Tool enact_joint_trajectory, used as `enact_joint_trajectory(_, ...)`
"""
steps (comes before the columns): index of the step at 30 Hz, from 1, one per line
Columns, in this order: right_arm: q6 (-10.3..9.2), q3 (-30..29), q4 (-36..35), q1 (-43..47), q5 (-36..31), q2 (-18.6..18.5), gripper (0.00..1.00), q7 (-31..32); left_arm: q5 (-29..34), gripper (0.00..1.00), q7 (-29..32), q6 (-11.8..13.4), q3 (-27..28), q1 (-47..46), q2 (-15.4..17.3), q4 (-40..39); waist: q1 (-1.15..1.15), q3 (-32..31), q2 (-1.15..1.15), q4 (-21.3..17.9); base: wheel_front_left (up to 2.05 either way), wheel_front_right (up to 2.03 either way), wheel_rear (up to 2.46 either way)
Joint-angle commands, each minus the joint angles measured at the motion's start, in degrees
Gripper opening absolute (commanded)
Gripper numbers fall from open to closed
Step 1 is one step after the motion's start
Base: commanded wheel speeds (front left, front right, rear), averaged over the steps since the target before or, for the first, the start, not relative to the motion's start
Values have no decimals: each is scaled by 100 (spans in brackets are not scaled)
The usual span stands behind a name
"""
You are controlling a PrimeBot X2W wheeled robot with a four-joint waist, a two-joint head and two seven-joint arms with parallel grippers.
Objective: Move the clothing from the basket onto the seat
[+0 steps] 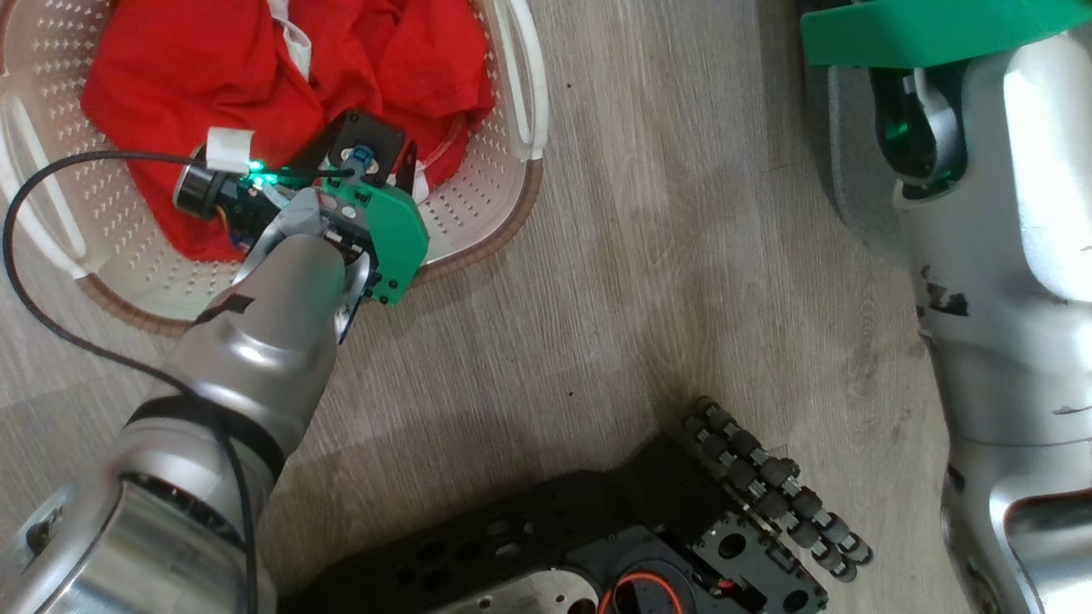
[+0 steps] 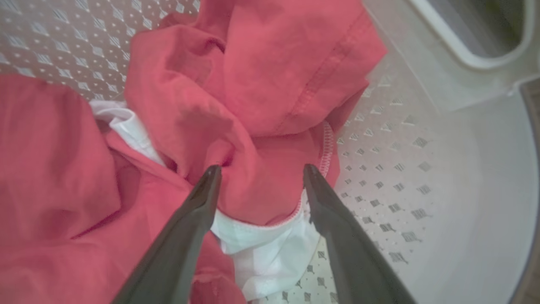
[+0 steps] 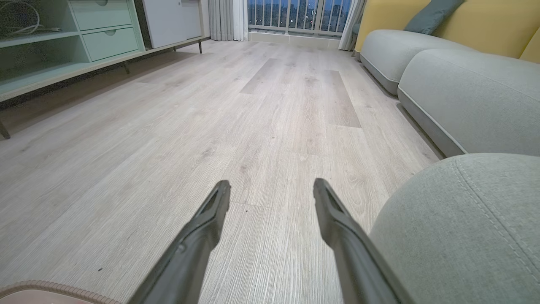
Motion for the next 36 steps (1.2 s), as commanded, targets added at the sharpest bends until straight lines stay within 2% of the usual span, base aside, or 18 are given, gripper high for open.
enact_joint_trajectory(1,-1,-14,-234,256,31,92,100,-36,-96,76,-3,48,23,5,39,-24,0,7,0,4,0,0,0)
enact_joint_trajectory(3,-1,-15,-250,249,37,92,100,-36,-136,0,7,73,4,-15,39,12,0,5,0,4,0,0,0)
enact_joint_trajectory(15,-1,-17,-252,111,49,92,100,-36,-382,0,-24,-228,-9,-194,43,136,0,-73,0,36,0,0,0)
enact_joint_trajectory(20,-1,77,-165,18,81,92,100,-36,-449,0,-82,-364,66,-203,191,109,0,-282,0,64,0,0,0)
enact_joint_trajectory(27,-1,-27,166,321,-182,92,100,-36,-559,0,-94,-514,190,169,157,-231,0,-1089,0,494,0,0,0)
enact_joint_trajectory(36,-1,-193,638,864,-466,92,100,-36,-721,0,-95,-517,624,876,125,-890,0,-2331,0,927,0,0,0)
